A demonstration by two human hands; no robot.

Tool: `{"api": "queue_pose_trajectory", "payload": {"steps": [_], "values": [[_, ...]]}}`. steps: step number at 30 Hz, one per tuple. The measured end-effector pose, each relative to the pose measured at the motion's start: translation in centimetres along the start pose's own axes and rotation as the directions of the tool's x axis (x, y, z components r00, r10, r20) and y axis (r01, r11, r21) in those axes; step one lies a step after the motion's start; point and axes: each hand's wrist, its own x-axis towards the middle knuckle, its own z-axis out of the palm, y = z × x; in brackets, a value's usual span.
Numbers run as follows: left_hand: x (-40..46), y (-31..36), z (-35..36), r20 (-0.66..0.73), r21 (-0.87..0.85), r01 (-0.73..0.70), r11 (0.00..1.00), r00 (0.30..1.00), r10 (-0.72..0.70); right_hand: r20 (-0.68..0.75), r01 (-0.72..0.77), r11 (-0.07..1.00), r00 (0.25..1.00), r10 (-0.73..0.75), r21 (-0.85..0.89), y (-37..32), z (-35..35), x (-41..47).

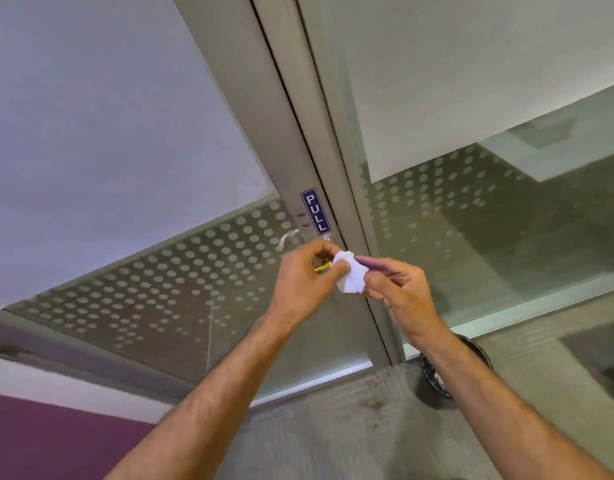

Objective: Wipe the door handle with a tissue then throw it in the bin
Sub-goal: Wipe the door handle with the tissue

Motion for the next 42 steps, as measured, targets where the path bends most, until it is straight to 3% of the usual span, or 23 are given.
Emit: {"api": "queue_pose_trajectory", "payload": {"steps": [3,5,8,11,15,18,21,27,31,34,37,39,42], "values": [[3.4,-1.9,-2.3,0.118,0.234,-0.150,0.960,0.985,0.125,-0.156,-0.019,0.998,0.988,0.009,-0.061,2.0,2.0,3.0],[6.1,-3.1,-4.1,0.244,0.434,-0.291,0.852,0.949,0.199,-0.270,-0.031,0.998,0.963,0.013,-0.062,3.2,2.8,5.0],[10.3,-4.5,-6.4,0.417,0.633,-0.519,0.575,0.854,0.312,-0.433,-0.039,0.998,0.901,0.014,-0.048,5.3,3.8,7.2],[14.1,-6.3,-8.1,0.549,0.711,-0.671,0.210,0.717,0.430,-0.522,-0.017,0.996,0.852,-0.032,-0.088,7.6,5.3,9.4],[17.1,-8.8,-8.9,0.692,0.678,-0.709,-0.194,0.528,0.492,-0.630,0.048,0.992,0.769,-0.112,-0.118,10.4,7.3,12.3],[18.3,-10.4,-9.2,0.733,0.670,-0.640,-0.375,0.495,0.466,-0.683,0.102,0.983,0.708,-0.180,-0.154,12.8,9.1,13.7],[19.2,-11.6,-9.2,0.762,0.647,-0.557,-0.520,0.474,0.441,-0.707,0.099,0.929,0.622,-0.337,-0.356,15.1,10.7,15.3],[20.1,-13.0,-8.6,0.785,0.619,-0.472,-0.628,0.393,0.478,-0.640,0.075,0.752,0.474,-0.605,-0.655,16.5,14.3,17.2],[20.3,-13.0,-8.5,0.798,0.603,-0.481,-0.636,0.354,0.489,-0.471,0.121,0.609,0.524,-0.710,-0.784,16.6,15.7,16.7],[20.2,-13.0,-8.4,0.794,0.608,-0.474,-0.637,0.354,0.494,-0.549,0.087,0.688,0.535,-0.642,-0.720,16.3,14.9,16.2],[20.1,-12.7,-8.5,0.791,0.612,-0.485,-0.625,0.360,0.495,-0.706,0.052,0.811,0.461,-0.538,-0.583,14.8,14.3,17.2],[20.1,-12.6,-8.5,0.792,0.611,-0.477,-0.632,0.355,0.497,-0.667,0.084,0.774,0.456,-0.590,-0.628,13.8,14.7,17.9],[20.0,-12.5,-8.5,0.795,0.606,-0.473,-0.639,0.350,0.495,-0.497,0.110,0.653,0.559,-0.664,-0.749,14.5,15.8,17.2]]}}
